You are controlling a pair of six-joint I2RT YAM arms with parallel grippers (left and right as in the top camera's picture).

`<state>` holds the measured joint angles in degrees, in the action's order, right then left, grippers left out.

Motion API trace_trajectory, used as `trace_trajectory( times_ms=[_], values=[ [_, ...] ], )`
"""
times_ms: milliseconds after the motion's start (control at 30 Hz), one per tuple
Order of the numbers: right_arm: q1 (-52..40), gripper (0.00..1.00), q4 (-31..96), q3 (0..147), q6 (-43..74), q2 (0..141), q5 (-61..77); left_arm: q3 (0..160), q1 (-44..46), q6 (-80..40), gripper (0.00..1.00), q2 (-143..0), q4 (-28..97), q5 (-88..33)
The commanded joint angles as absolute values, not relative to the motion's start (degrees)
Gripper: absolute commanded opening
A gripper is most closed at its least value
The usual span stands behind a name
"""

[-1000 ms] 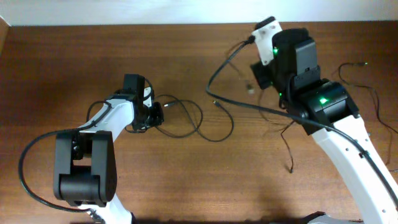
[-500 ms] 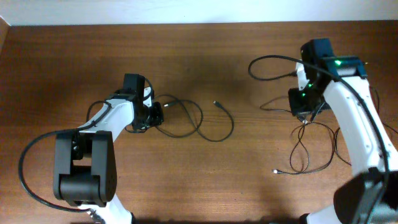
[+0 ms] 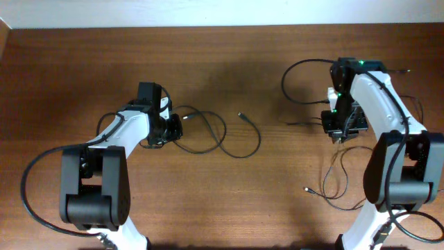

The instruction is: Untangle cables

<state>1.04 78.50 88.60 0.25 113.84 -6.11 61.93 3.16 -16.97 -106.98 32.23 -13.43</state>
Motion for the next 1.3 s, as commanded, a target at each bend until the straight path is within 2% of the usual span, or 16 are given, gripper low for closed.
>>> trace_trajectory(
  times_ms=[0,100,167,233,267,467,533,600,733,833,900,967,1100,1167,1200,1267],
  values=[
    [2.2,0.38,78.0,87.18,0.51,114.39,-6.22,60.4,3.01,-17.15,0.2,-108.42,32.56,-10.66],
    [2.76,0.47,76.99,85.1,0.54,114.39,-6.24,60.4,3.01,-17.12,0.2,-108.42,32.56,-10.66],
    [2.94,0.63,75.37,82.74,0.54,114.39,-6.22,60.4,3.01,-17.12,0.2,-108.42,32.56,-10.68],
    [3.36,0.66,73.25,80.47,0.54,114.39,-6.24,60.4,3.01,-17.12,0.21,-108.42,32.56,-10.68],
    [3.62,0.72,72.55,79.61,0.6,114.39,-6.33,60.4,3.01,-17.15,0.21,-108.42,32.56,-10.68],
    [5.43,0.75,68.93,73.21,13.87,114.39,-9.37,60.4,3.01,-17.15,0.2,-108.42,32.56,-10.7],
    [5.26,0.75,65.36,70.26,14.24,114.39,-9.23,60.4,3.01,-17.17,0.2,-108.42,32.56,-10.7],
    [5.28,0.69,59.09,68.62,14.24,114.39,-9.21,60.4,3.01,-17.17,0.2,-108.42,32.56,-10.98],
    [5.28,0.31,54.5,68.97,14.22,114.37,-5.43,60.4,3.01,-17.15,0.2,-108.42,32.56,-11.11],
    [5.32,0.18,51.2,68.97,14.2,114.37,-5.13,60.4,3.01,-17.15,0.21,-108.42,32.56,-11.11],
    [5.32,0.18,48.53,69.08,13.96,114.37,-5.13,60.4,3.01,-17.15,0.21,-108.42,32.56,-11.11],
    [5.32,0.25,45.54,69.08,13.98,114.37,-4.64,60.4,3.01,-17.15,0.21,-108.42,32.56,-11.09],
    [5.32,0.27,42.13,69.08,14.0,114.37,-4.69,60.4,3.01,-17.15,0.21,-108.42,32.53,-11.09],
    [5.34,0.19,40.86,69.08,13.98,114.37,-4.69,60.4,3.01,-17.15,0.21,-108.42,32.49,-11.09],
    [5.32,0.04,40.34,69.08,13.98,114.37,-4.71,60.4,3.01,-17.15,0.22,-108.42,32.42,-11.09],
    [5.34,0.04,40.32,70.54,13.87,114.08,-4.67,60.4,3.01,-17.12,0.22,-108.42,32.45,-11.09]
  ],
)
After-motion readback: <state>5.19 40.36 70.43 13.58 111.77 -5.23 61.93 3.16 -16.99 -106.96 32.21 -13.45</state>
